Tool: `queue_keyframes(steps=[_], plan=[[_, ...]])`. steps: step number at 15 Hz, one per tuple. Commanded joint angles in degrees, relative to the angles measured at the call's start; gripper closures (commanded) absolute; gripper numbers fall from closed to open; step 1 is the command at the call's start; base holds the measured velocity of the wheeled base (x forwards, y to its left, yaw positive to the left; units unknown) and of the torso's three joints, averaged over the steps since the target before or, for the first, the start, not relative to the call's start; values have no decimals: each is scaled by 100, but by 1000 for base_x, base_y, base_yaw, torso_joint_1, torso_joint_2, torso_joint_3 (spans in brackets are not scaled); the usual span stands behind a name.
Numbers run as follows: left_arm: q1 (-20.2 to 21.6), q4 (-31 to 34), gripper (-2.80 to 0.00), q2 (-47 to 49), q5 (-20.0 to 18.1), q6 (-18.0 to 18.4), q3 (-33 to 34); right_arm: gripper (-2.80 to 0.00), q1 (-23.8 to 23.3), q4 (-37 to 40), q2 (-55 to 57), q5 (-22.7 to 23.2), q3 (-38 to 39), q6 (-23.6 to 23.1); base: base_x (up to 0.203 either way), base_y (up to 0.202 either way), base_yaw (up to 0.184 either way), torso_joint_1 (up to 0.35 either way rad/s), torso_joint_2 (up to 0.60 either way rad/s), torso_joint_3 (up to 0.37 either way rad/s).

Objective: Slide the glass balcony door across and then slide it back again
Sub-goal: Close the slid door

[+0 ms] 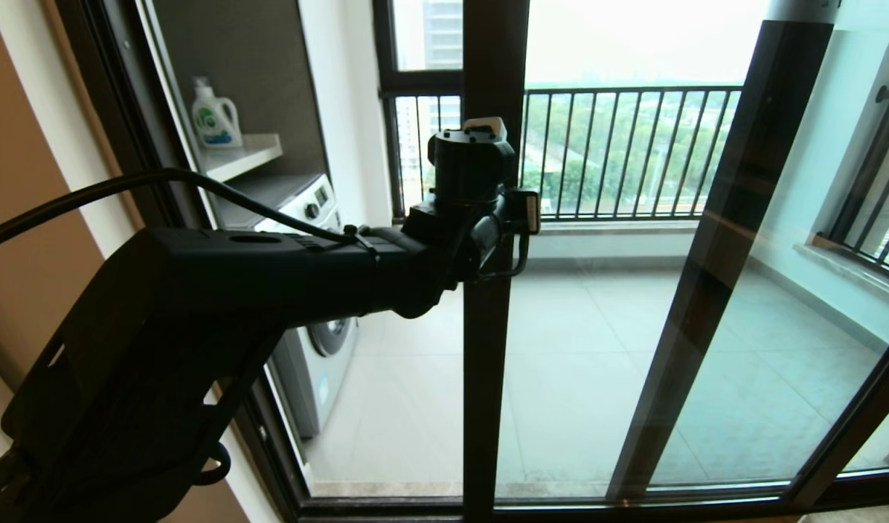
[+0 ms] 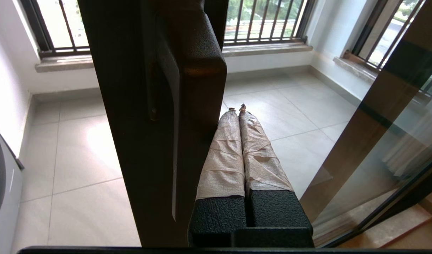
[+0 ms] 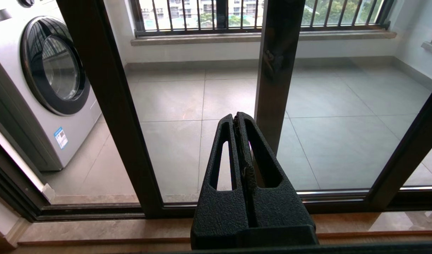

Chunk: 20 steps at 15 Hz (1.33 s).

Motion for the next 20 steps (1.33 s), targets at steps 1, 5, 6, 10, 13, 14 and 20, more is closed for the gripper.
queue_keyframes(steps=[1,5,6,10,13,14,20], plan=[[70,-24,0,-75,77,-15,13,0,0,-3,-1,3,66,-1,0,0,0,0,0,0],[169,-24,0,-99,237,-17,12,0,9,-3,-1,3,62,-1,0,0,0,0,0,0],[193,-24,0,-100,271,-17,20,0,2,-3,-1,3,62,-1,0,0,0,0,0,0],[285,-26,0,-214,471,-70,95,0,6,-3,-1,3,62,-1,0,0,0,0,0,0],[444,-26,0,-447,548,-184,367,0,8,-3,-1,3,66,-1,0,0,0,0,0,0],[526,-30,0,-484,557,-184,420,0,0,-3,-1,3,62,-1,0,0,0,0,0,0],[677,-783,0,-1005,624,-76,1725,0,0,-3,-1,3,62,-1,0,0,0,0,0,0]])
